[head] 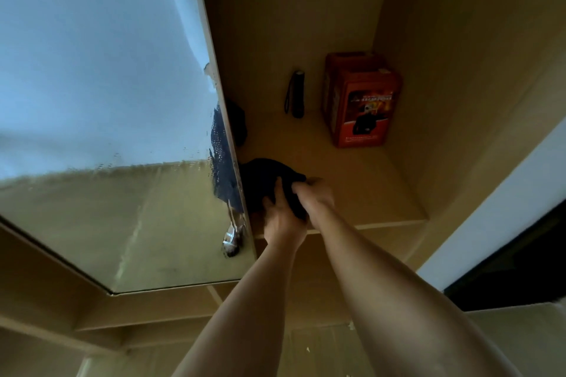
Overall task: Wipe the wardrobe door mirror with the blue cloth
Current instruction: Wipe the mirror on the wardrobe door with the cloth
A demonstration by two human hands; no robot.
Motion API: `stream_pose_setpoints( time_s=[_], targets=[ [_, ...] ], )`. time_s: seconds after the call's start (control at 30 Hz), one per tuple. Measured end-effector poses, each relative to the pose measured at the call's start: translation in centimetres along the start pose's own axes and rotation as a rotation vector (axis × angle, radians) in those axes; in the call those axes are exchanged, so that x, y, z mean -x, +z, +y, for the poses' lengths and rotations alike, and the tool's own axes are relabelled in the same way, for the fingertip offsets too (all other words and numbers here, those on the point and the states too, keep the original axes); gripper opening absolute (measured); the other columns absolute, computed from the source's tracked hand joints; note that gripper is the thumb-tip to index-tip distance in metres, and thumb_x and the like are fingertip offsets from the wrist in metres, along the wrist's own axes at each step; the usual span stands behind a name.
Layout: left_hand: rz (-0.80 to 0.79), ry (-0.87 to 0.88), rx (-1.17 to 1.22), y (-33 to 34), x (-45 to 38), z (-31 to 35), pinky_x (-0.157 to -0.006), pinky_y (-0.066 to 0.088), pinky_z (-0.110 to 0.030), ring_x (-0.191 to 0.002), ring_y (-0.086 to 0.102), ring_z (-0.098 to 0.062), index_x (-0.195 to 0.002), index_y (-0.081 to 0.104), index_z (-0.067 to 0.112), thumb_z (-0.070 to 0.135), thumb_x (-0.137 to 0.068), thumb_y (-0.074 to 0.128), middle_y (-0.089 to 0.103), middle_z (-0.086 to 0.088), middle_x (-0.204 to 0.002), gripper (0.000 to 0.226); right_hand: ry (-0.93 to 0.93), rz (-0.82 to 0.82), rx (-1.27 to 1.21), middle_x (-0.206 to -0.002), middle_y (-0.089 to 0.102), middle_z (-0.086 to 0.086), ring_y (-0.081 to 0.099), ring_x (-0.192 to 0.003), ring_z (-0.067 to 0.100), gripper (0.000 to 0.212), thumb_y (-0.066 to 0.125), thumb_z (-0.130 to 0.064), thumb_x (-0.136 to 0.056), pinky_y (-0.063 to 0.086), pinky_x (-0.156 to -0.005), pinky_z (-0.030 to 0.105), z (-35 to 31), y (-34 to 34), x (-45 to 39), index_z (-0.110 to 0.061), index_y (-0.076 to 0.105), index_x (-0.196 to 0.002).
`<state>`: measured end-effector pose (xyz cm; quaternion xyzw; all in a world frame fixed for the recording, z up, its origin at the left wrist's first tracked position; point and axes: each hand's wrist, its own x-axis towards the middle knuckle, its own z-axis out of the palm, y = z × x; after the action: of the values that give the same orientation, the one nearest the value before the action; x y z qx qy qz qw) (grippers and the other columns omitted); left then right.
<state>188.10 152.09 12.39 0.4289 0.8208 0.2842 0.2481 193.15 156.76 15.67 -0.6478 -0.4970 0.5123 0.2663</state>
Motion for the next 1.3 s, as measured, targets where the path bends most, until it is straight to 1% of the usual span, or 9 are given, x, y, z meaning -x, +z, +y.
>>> stream_pose_setpoints(
  time_s=[0.23,0.37,0.5,0.63,0.73,0.87,1.03,1.17,1.3],
  targets=[
    [0.146,0.053,0.23,-2.5,2.3,1.0,-0.082,0.045,-0.031,-0.105,0.054,-0.025,-0.136,0.044,0.025,0.022,-0.092,0.051,0.045,-0.01,-0.132,0.045,-0.116,0.073,-0.175,-0.077,0.065,0.002,0.063,-0.071,0.019,0.018,0.053,-0.028,-0.089,0.056,-0.068,0.036,0.3,-1.2,3.4,-0.023,0.062,-0.075],
    [0.097,0.095,0.406,-4.0,5.3,2.2,-0.085,0.05,-0.035,-0.095,0.058,-0.021,-0.119,0.057,0.018,0.025,-0.092,0.046,0.057,-0.007,-0.118,0.03,-0.218,0.293,-0.139,-0.072,0.058,-0.005,0.056,-0.068,0.014,0.013,0.048,-0.02,-0.089,0.043,-0.056,0.026,0.4,-1.8,6.8,-0.018,0.06,-0.084],
    [0.005,0.127,0.585,-6.1,8.4,2.1,-0.073,0.053,-0.037,-0.08,0.063,-0.022,-0.087,0.062,0.018,0.037,-0.093,0.045,0.066,-0.004,-0.087,0.026,-0.313,0.466,-0.056,-0.074,0.054,-0.006,0.052,-0.071,0.015,0.009,0.048,-0.014,-0.087,0.035,-0.053,0.026,-0.2,-2.1,10.5,-0.019,0.052,-0.079],
    [-0.083,0.062,0.712,-8.3,11.3,0.7,-0.065,0.051,-0.034,-0.073,0.063,-0.022,-0.075,0.062,0.017,0.046,-0.093,0.043,0.066,-0.003,-0.074,0.039,-0.342,0.516,-0.02,-0.105,0.055,0.001,0.054,-0.094,0.02,0.015,0.05,-0.019,-0.086,0.045,-0.077,0.033,0.0,-1.8,13.9,-0.017,0.057,-0.099],
    [-0.305,-0.05,0.865,-9.7,12.9,-0.8,-0.082,0.053,-0.04,-0.088,0.064,-0.026,-0.1,0.065,0.012,0.04,-0.093,0.038,0.067,-0.011,-0.095,0.039,-0.353,0.467,-0.008,-0.121,0.048,0.003,0.051,-0.109,0.023,0.03,0.049,-0.03,-0.089,0.043,-0.085,0.032,1.2,-0.8,16.1,-0.024,0.06,-0.117],
    [-0.498,-0.043,0.896,-11.7,15.2,-4.2,-0.058,0.051,-0.027,-0.071,0.061,-0.017,-0.112,0.062,0.008,0.015,-0.095,0.04,0.065,-0.01,-0.086,0.028,-0.273,0.25,-0.09,-0.123,0.05,0.004,0.049,-0.114,0.024,0.033,0.055,-0.048,-0.087,0.045,-0.096,0.04,3.1,1.7,19.2,-0.028,0.065,-0.111],
    [-0.62,0.055,0.809,-13.5,17.1,-9.4,-0.051,0.048,-0.02,-0.063,0.059,-0.012,-0.109,0.06,0.013,-0.001,-0.094,0.044,0.062,-0.005,-0.079,0.026,-0.2,0.213,-0.26,-0.114,0.065,0.004,0.06,-0.095,0.014,0.026,0.065,-0.015,-0.086,0.047,-0.077,0.023,5.6,4.1,22.1,-0.016,0.069,-0.111],
    [-0.551,-0.009,0.78,-14.7,17.6,-11.9,-0.062,0.051,-0.026,-0.079,0.059,-0.018,-0.123,0.055,0.012,0.006,-0.099,0.038,0.063,-0.009,-0.093,0.03,-0.136,0.154,-0.399,-0.107,0.065,0.003,0.059,-0.087,0.011,0.027,0.065,-0.01,-0.088,0.049,-0.079,0.026,6.4,5.6,24.2,-0.012,0.067,-0.114],
    [-0.286,-0.094,0.824,-16.6,17.8,-13.5,-0.044,0.049,-0.021,-0.072,0.059,-0.016,-0.11,0.06,0.012,0.004,-0.098,0.035,0.062,-0.005,-0.088,0.029,-0.081,-0.01,-0.445,-0.121,0.06,0.009,0.06,-0.105,0.027,0.042,0.056,0.002,-0.088,0.053,-0.087,0.041,5.9,7.1,25.5,-0.014,0.058,-0.126]
  ],
)
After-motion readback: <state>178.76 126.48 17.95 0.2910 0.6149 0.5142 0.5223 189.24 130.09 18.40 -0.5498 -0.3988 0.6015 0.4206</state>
